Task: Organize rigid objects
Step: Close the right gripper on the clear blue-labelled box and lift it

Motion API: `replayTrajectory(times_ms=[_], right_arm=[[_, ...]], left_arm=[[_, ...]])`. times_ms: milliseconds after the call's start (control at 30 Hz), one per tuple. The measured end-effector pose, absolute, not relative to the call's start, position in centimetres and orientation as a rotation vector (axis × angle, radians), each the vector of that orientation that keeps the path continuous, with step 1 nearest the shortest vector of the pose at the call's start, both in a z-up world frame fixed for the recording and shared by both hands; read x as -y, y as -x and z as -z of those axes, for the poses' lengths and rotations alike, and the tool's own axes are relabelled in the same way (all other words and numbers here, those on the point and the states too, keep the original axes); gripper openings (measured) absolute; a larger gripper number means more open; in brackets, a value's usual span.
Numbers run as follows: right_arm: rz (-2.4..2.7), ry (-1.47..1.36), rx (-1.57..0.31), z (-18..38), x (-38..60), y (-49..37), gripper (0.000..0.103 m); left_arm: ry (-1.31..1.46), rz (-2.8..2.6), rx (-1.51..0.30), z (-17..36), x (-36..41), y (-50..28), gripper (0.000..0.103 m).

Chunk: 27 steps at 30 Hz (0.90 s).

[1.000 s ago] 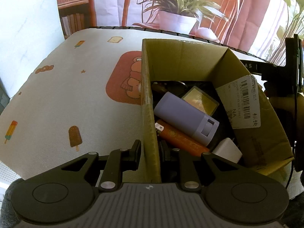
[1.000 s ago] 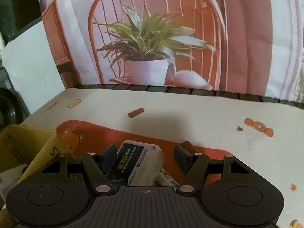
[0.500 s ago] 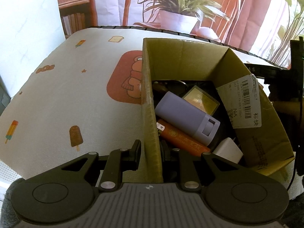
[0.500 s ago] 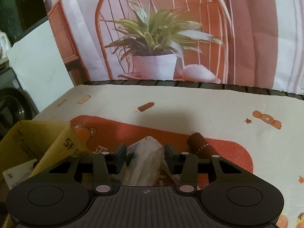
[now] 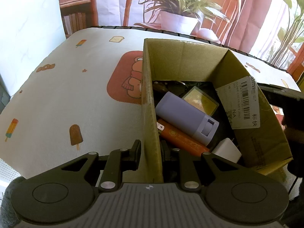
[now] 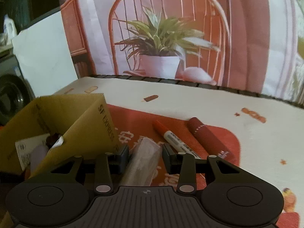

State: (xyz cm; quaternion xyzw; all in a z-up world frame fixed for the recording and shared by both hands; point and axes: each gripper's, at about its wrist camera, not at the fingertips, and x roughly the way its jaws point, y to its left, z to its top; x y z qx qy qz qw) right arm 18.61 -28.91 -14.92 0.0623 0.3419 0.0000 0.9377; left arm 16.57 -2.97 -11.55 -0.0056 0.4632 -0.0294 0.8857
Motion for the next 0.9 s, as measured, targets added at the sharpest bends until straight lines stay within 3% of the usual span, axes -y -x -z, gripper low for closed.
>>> replayTrajectory(times_ms=[333,900], right_arm=[[0.009,0.091,-0.658,14.0,25.9,-15.4,0.031],[0.031,-0.033,-0.681,14.1,27.0,-14.0,0.030]], left_arm=[[0.011,0.064,-0.961,11.5,3.0,-16.5,0.021],[0.015,0.071,-0.959,11.4,3.0,-16.5,0.021]])
